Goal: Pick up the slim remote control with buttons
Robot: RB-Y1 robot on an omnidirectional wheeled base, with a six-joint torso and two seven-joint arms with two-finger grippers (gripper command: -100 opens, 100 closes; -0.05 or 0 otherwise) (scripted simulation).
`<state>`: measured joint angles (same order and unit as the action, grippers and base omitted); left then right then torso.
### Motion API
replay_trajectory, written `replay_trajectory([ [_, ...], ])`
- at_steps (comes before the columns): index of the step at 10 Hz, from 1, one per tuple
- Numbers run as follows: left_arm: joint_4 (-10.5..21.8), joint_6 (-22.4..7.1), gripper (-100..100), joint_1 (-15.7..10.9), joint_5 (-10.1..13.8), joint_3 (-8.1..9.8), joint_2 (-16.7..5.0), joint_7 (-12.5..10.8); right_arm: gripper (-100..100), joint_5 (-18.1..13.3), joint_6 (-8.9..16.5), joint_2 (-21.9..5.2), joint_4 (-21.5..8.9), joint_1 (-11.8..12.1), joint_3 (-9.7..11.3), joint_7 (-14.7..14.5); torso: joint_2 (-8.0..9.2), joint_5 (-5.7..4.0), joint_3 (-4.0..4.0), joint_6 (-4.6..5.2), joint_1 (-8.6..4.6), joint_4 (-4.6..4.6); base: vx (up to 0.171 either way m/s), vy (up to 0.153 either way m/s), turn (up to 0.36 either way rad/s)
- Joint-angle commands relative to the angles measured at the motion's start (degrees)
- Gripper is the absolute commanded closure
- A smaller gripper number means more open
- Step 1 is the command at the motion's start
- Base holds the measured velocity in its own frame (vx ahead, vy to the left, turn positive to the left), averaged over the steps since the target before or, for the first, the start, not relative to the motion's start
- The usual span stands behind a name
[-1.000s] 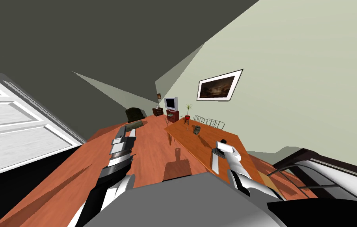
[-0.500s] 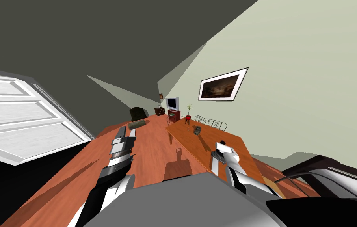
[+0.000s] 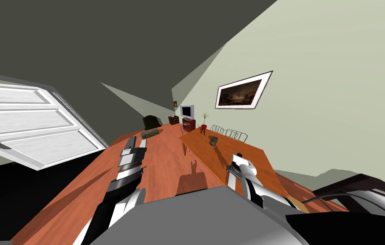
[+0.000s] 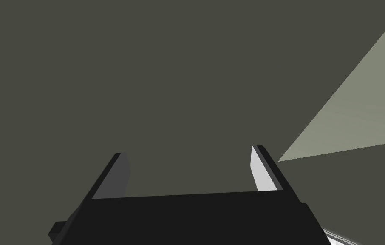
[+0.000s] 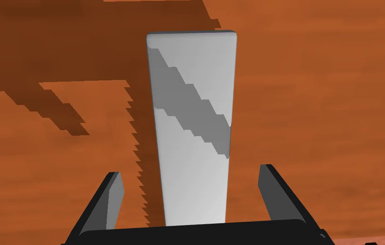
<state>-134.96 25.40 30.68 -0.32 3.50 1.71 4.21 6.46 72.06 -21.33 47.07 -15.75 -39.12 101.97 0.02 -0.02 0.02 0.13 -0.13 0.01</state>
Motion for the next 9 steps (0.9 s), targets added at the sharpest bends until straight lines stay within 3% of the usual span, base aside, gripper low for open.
replay_trajectory([
  [1, 0.0, 0.0, 0, 0.0, 0.0, 0.0, 0.0, 0.0, 0, 0.0, 0.0, 0.0, 0.0, 0.0, 0.0, 0.0, 0.0, 0.0, 0.0, 0.0, 0.0, 0.0, 0.0, 0.0, 0.0],
  [2, 0.0, 0.0, 0, 0.0, 0.0, 0.0, 0.0, 0.0, -100, 0.03, -1.83, 0.66, -0.75, 0.77, 0.02, -0.64, -0.02, 0.01, -0.01, -0.01, 0.06, -0.01, 0.038, -0.005, -0.042],
  [4, 0.0, 0.0, 0, 0.01, 0.0, 0.0, 0.0, 0.0, -100, 0.06, -4.55, 1.67, -1.92, 1.92, 0.04, -1.59, -0.28, 0.01, -0.16, 0.01, 0.05, -0.06, 0.087, -0.013, -0.068],
  [5, 0.0, 0.0, 0, 0.01, 0.0, 0.0, 0.0, 0.0, -100, -0.06, -3.82, 1.39, -1.87, 1.38, 0.11, -1.1, -0.35, 0.0, -0.2, 0.0, 0.04, -0.08, 0.038, -0.005, -0.008],
  [6, 0.0, 0.0, 0, 0.0, 0.0, 0.0, 0.0, 0.0, 100, -0.06, -4.02, 1.46, -1.85, 1.46, 0.11, -1.18, -0.23, 0.02, -0.14, -0.02, 0.06, -0.06, 0.006, -0.002, -0.001],
  [9, 0.0, 0.0, 0, 0.0, 0.0, 0.0, 0.0, 0.0, 100, -0.06, -3.98, 1.43, -1.86, 1.47, 0.1, -1.16, -0.09, -0.01, -0.05, -0.05, 0.06, -0.01, 0.0, 0.0, 0.0],
])
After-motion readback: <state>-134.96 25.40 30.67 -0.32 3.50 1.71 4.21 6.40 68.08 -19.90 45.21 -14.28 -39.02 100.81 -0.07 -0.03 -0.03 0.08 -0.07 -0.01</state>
